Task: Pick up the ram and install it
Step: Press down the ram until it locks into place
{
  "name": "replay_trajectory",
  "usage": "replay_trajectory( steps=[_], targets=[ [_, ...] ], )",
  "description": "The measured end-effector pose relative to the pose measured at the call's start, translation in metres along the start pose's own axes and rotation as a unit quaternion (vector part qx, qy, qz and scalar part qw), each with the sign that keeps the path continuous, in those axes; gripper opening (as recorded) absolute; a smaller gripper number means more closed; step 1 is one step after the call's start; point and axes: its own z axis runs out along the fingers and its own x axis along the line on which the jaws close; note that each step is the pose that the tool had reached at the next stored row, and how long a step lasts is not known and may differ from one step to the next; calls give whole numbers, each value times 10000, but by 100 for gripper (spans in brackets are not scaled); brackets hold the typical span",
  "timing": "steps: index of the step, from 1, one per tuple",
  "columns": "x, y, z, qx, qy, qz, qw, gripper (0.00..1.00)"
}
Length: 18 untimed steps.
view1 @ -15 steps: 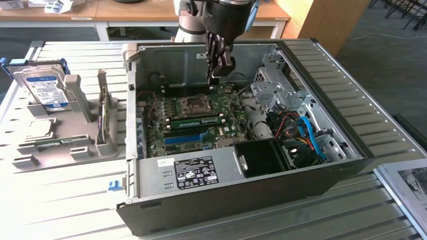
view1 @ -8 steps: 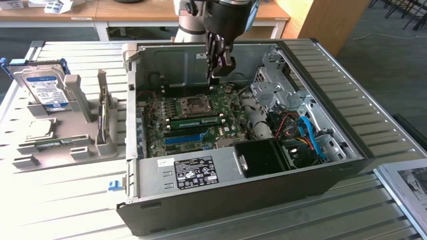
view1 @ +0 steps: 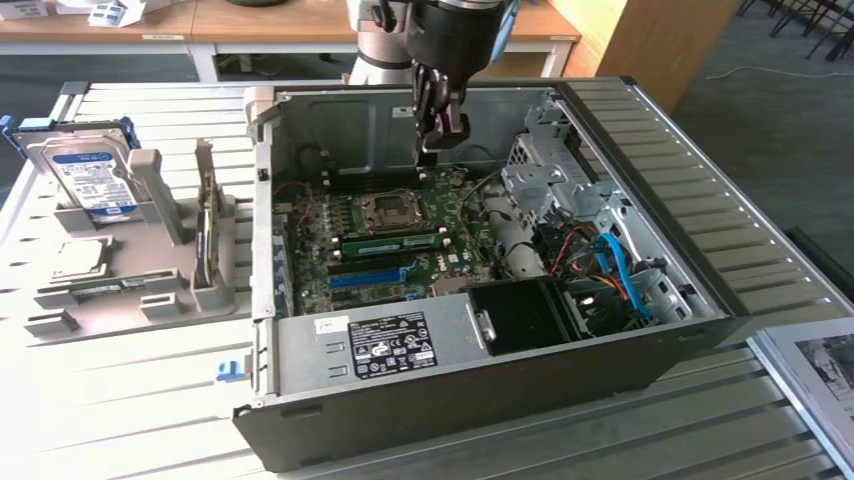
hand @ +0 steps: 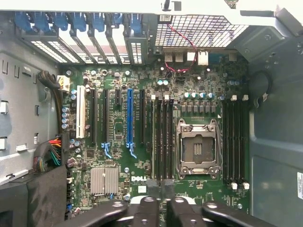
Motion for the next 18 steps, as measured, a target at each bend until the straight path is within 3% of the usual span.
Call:
replay_trajectory(
  steps=[3, 7, 9, 18],
  targets=[
    [0, 0, 0, 0, 0, 0, 10000, 10],
    [0, 0, 0, 0, 0, 0, 10000, 10],
    [0, -1, 2, 68, -2, -13, 10000, 10],
    [-2, -110, -3, 68, -1, -12, 10000, 10]
  ],
)
